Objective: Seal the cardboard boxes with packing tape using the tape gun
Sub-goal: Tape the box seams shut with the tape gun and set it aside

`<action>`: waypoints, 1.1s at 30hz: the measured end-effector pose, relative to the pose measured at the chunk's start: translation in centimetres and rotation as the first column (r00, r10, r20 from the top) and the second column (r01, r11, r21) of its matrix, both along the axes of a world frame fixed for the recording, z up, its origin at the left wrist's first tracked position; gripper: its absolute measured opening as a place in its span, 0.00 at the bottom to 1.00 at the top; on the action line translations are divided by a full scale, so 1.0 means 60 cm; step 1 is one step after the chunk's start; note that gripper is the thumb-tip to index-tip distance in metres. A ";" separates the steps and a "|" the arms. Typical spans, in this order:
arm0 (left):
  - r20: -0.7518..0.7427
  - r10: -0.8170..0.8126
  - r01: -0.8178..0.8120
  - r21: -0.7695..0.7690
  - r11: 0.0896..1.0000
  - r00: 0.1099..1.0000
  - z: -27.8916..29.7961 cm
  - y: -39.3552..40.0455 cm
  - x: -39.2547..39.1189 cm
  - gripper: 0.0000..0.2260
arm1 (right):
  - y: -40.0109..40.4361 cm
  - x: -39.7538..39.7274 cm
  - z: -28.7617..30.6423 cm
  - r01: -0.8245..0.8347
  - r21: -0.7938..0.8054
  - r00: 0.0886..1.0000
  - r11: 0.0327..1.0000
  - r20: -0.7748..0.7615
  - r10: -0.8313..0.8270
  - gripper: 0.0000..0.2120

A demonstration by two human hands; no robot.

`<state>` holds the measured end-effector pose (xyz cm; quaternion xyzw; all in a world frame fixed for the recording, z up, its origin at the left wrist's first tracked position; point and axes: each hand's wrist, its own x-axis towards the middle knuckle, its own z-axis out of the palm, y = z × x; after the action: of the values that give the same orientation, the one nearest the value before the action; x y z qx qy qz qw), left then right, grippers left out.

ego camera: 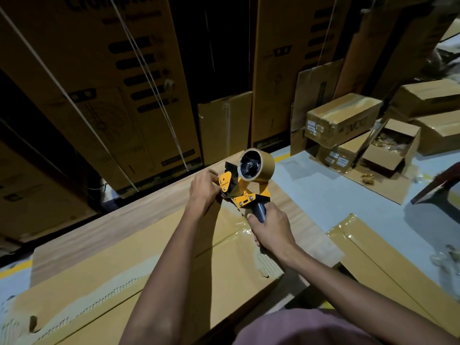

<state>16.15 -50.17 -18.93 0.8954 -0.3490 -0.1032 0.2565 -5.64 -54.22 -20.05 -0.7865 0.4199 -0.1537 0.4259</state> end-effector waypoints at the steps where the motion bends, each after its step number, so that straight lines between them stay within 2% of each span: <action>1: -0.013 0.053 -0.052 0.022 0.998 0.999 0.002 -0.001 -0.003 0.04 | 0.000 0.000 0.002 -0.001 0.012 1.000 1.000 -0.002 0.001 0.13; 2: -0.022 0.110 -0.109 0.046 0.993 0.994 0.003 -0.001 -0.005 0.02 | 0.000 0.000 0.003 0.000 0.021 1.000 1.000 0.001 0.000 0.13; 5: -0.079 0.251 -0.247 0.060 0.967 0.965 0.001 -0.003 -0.006 0.04 | 0.001 -0.001 0.006 0.001 0.055 1.000 0.998 -0.001 -0.001 0.13; 11: -0.088 0.330 -0.321 0.103 0.942 0.940 -0.005 -0.008 -0.003 0.05 | 0.008 -0.002 0.022 0.007 0.066 0.999 0.998 -0.034 -0.005 0.11; 14: -0.071 0.307 -0.300 0.096 0.949 0.949 -0.008 -0.005 -0.004 0.05 | 0.008 -0.010 0.028 -0.025 0.017 0.996 1.000 -0.081 0.026 0.13; 18: -0.049 0.287 -0.283 0.066 0.957 0.957 -0.002 -0.003 -0.012 0.07 | 0.013 -0.039 0.030 -0.068 -0.092 0.975 0.993 -0.219 0.046 0.15; 21: -0.067 0.236 -0.234 0.036 0.972 0.970 -0.010 0.002 -0.011 0.08 | 0.023 -0.042 0.032 -0.062 -0.107 0.972 0.992 -0.231 0.036 0.15; 24: -0.136 0.086 -0.097 -0.080 0.992 0.987 -0.031 0.027 -0.002 0.08 | 0.024 -0.039 0.034 -0.040 -0.129 0.974 0.991 -0.227 0.010 0.15; 27: -0.220 -0.027 -0.026 -0.231 0.973 0.975 -0.039 0.055 0.001 0.12 | 0.023 -0.044 0.032 -0.019 -0.077 0.980 0.997 -0.201 0.003 0.16; 29: -0.180 -0.037 -0.014 -0.274 0.962 0.983 -0.041 0.058 -0.013 0.14 | 0.022 -0.046 0.030 -0.011 -0.038 0.985 0.999 -0.170 0.004 0.15; 33: 0.113 -0.016 0.035 -0.166 0.985 0.993 -0.042 0.052 -0.046 0.09 | 0.025 -0.044 0.031 -0.015 -0.094 0.982 0.996 -0.188 -0.003 0.14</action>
<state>13.39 -47.03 -21.46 0.8705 -0.3815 -0.0265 0.3098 -8.27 -52.74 -18.20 -0.8180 0.4481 -0.0974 0.3472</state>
